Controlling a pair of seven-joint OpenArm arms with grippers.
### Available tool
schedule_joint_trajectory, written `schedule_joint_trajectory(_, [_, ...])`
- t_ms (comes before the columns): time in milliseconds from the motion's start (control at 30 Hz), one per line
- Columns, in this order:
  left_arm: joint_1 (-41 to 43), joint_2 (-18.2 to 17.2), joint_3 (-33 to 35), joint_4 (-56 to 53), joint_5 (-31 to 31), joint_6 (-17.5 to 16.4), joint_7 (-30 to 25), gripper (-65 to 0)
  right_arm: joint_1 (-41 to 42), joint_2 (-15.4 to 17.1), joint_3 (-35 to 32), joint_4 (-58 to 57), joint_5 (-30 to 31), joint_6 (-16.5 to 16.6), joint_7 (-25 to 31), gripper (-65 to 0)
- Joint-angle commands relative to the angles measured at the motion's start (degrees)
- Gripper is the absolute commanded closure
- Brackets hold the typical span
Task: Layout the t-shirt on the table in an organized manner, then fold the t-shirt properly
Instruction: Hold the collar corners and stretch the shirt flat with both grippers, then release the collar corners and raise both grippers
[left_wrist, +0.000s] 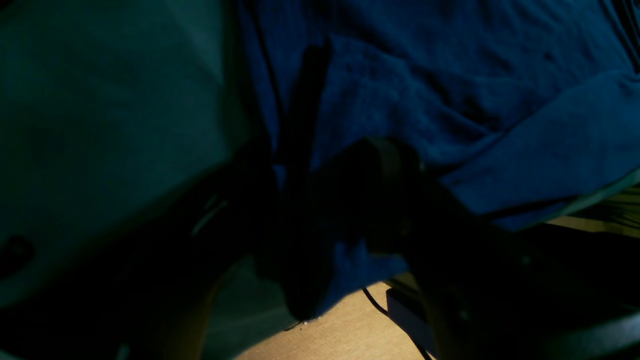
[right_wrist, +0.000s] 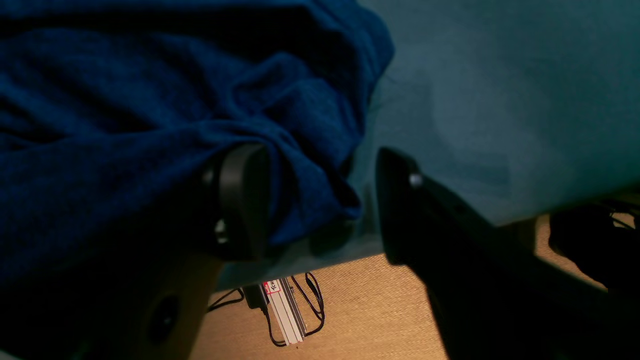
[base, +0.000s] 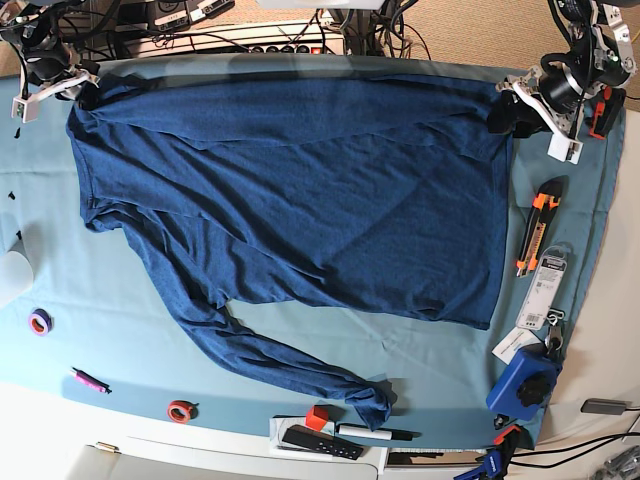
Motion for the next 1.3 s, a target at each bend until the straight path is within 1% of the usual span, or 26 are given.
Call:
schedule_joint_trajectory(0, [0.04,-0.76,-0.28,0.22,2.08,1.07,1.33,-29.9,-0.17,1.11,0.50,1.01,1.09,0.15,0.87,-33.6])
schedule_joint_trajectory(167, [-0.24,-0.76,-0.28,0.22,2.08,1.07,1.31,-29.9,-0.15,1.18,0.50,1.03,1.40,0.09,1.01,-33.6])
schedule_joint_trajectory(233, [-0.24,-0.76,-0.28,0.22,2.05,1.07,1.31,-29.9,-0.04,1.49,0.50,1.03,-1.49,0.11,2.05,-33.6])
schedule_joint_trajectory(333, [-0.24,-0.92,-0.28,0.22,2.05,1.05,1.33,-29.9,-0.02,2.93,0.50,1.03,-6.40,-0.09,3.10,-33.6])
schedule_joint_trajectory(467, [-0.74,-0.90,-0.28,0.22,2.01,1.03,1.33,-29.9,0.00,5.05,0.50,1.03,-9.11,-1.92,3.96,-33.6])
schedule_joint_trajectory(567, [-1.16,-0.90,-0.28,0.22,2.01,1.05,1.33,-29.9,0.00,6.01,0.50,1.03,-9.20,-2.34,4.37,-33.6])
schedule_joint_trajectory(700, [-1.16,-0.90,-0.28,0.22,2.05,1.05,1.29,-29.9,0.00,5.99,0.50,1.03,-7.45,-2.34,4.72,-33.6])
schedule_joint_trajectory(800, [-1.20,-0.90,-0.68,0.24,2.08,1.05,0.63,-29.8,0.33,6.01,0.50,1.03,-6.93,-2.32,6.93,-33.6])
schedule_joint_trajectory(1000, [-3.63,-0.92,-6.25,0.24,1.84,0.50,0.31,-29.8,4.92,6.03,0.50,1.03,-7.13,-2.32,7.32,-33.6])
schedule_joint_trajectory(1100, [-4.52,-1.09,-9.25,0.24,-0.48,0.39,0.33,-29.8,7.63,6.01,0.50,1.03,-7.13,-2.29,7.30,-33.6])
schedule_joint_trajectory(1200, [-4.68,-2.27,-9.64,0.24,-2.54,0.44,0.37,-29.8,9.94,6.01,0.50,1.03,-7.10,-2.29,7.26,-33.6])
schedule_joint_trajectory(1267, [-4.72,-2.69,-9.64,0.24,-2.84,0.39,0.26,-29.8,11.19,6.01,0.50,1.03,-7.10,-2.27,7.28,-33.6])
